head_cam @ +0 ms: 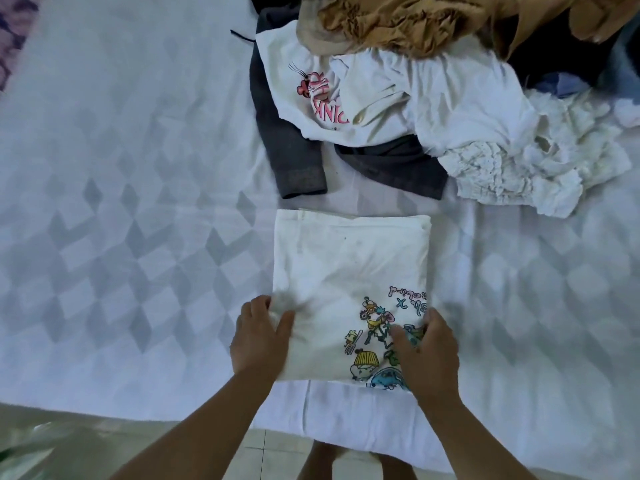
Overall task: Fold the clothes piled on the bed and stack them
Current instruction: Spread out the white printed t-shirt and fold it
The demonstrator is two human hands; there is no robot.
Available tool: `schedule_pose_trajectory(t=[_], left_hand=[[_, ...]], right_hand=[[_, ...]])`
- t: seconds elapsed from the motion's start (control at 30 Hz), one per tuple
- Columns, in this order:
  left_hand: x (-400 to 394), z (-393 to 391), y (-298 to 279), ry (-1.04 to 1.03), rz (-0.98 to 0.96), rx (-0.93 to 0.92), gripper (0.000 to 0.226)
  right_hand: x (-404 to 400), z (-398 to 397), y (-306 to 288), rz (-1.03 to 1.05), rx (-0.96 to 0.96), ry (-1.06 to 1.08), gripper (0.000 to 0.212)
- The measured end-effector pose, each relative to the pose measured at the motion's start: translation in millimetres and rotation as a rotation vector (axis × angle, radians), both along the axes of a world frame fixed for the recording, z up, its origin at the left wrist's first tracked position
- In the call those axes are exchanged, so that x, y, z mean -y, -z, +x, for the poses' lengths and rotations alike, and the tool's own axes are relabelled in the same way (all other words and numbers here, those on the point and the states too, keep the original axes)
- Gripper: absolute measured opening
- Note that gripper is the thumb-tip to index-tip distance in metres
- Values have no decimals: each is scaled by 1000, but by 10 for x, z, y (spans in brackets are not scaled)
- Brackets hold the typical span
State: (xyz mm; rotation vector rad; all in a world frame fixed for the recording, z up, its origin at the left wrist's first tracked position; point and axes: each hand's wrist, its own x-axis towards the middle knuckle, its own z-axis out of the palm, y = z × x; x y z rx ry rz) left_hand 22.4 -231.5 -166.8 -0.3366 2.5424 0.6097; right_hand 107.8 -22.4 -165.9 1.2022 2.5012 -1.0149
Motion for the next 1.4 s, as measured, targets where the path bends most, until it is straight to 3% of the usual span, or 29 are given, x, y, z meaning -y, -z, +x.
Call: schedule_pose_trajectory(t=[0.1,0.2,0.27,0.37,0.5,0.63,0.73,0.9,1.3,1.4], left_hand=[[-140,-115,50,-37,186,-27,57],[-352,-271,50,-262,301,67,55],[-430,-382,40,-401,327,162,47],[-476,-476,-59,-558,533,371,28],[-482,-417,-80,-195,339,141,26],[-613,-217,-186,-150,414,6,26],[-804,-113,-243,-117,498,-80,8],[-1370,-48,-381,41,738,134,20],[-3222,399,-756,275,867,348,23],[-3387,466,-714,370,758,345,43]], right_hand=[[-62,-131,14,-343,-35,278,39],[-167,-249,87,-526,-21,444,45],[-218,-328,47,-680,-19,528,30],[-259,-411,-30,-806,-19,544,11],[-237,-386,-1,-633,-7,445,10],[-266,-313,-44,-378,-77,325,18],[-438,-224,-148,-235,-189,201,31],[-1106,78,-262,-62,-328,183,33],[-2915,919,-667,130,-340,371,33],[-3244,1078,-663,160,-238,370,41]])
